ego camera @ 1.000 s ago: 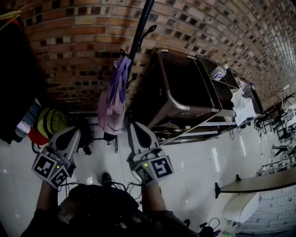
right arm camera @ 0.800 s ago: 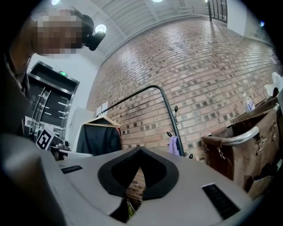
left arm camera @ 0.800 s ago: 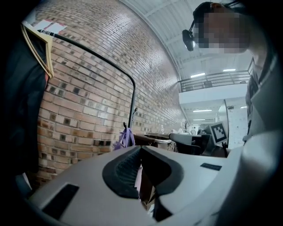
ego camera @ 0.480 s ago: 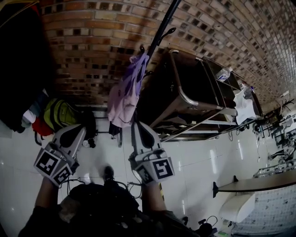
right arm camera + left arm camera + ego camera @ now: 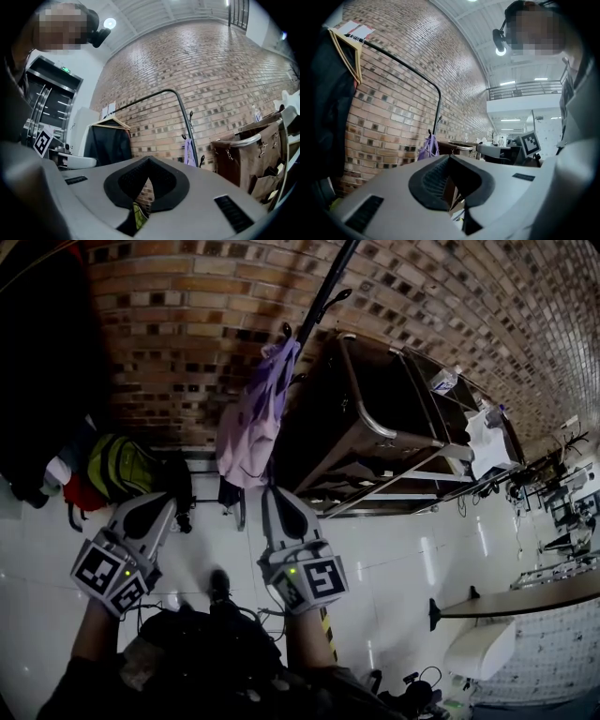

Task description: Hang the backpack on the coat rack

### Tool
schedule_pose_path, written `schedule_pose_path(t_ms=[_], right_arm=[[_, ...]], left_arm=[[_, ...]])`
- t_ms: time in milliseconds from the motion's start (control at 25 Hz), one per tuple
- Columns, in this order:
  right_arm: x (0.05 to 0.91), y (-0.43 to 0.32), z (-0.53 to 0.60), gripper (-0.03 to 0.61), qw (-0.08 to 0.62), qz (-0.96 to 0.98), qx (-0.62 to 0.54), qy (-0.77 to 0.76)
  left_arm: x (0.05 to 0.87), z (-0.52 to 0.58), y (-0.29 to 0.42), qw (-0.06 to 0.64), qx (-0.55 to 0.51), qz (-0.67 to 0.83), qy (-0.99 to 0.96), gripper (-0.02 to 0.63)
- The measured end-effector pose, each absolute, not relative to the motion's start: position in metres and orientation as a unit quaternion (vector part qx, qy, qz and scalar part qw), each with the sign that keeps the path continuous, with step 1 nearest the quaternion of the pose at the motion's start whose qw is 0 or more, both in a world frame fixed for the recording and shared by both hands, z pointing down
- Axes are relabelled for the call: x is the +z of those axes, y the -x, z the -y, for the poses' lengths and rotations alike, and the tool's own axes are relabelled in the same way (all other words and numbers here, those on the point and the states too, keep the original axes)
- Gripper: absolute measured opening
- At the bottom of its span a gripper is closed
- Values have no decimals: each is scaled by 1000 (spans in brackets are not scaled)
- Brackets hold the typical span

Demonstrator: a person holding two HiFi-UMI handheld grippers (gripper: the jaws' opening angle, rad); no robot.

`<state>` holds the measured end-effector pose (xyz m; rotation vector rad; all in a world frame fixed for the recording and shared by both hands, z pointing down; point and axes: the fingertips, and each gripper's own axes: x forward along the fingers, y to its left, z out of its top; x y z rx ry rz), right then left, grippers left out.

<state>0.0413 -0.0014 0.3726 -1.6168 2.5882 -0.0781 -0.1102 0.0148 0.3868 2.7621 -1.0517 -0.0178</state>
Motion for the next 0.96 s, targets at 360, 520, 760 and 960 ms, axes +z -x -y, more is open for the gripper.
schedule_pose_path(t_ms=[360,520,760,960], right_arm=[[370,-35,-20,14,43,-841,-30,539],[371,-34,-28,14,38,-838,-29,544],[380,-27,-42,14,18,-834,-28,551],[377,-24,-43,14,23,-831,-26,555]], left_arm=[[384,-33,116,86,-14,348,-934,14],[383,-39,117,87,-17,343,-935,14],[384,-54,123,89,-18,340,-936,14],[384,-55,125,88,-19,337,-937,14]])
